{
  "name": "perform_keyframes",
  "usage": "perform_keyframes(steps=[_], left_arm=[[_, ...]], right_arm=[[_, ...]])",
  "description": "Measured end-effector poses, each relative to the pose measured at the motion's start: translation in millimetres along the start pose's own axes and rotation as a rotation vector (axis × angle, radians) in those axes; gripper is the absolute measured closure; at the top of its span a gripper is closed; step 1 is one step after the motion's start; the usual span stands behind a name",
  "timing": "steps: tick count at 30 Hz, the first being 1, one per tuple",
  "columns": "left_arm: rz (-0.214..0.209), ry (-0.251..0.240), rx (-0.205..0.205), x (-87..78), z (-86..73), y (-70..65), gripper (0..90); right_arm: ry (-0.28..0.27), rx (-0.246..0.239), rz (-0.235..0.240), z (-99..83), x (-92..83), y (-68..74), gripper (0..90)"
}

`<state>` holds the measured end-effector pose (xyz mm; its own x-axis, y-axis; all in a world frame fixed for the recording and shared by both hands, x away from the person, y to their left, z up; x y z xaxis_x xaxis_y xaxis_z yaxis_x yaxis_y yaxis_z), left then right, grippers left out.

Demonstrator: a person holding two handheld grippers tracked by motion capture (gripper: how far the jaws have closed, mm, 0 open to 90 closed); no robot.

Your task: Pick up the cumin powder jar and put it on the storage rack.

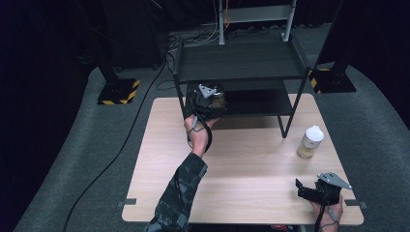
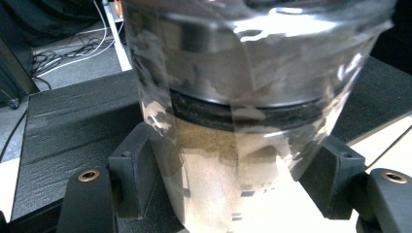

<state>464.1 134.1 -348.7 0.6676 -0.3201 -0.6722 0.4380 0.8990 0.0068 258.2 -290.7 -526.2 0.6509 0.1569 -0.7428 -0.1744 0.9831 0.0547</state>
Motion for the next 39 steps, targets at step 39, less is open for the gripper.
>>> perform_keyframes(steps=[39], left_arm=[[0.056, -0.017, -0.038, 31.8, -6.8, 0.3, 30.1]], right_arm=[[-0.005, -0.001, 0.003, -0.8, -0.4, -0.5, 0.0]])
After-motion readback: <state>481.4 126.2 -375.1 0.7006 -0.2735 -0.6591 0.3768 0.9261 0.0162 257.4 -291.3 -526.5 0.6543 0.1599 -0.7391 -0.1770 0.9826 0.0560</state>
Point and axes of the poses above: each handheld gripper's, and its own axes: x roughly forward along the jaws, z roughly out of its top, y roughly to its left, the point moved 6 cm from there along x, roughly forward along the jaws, and after that the axes turned 15 degrees about y, right-handed, at the moved point
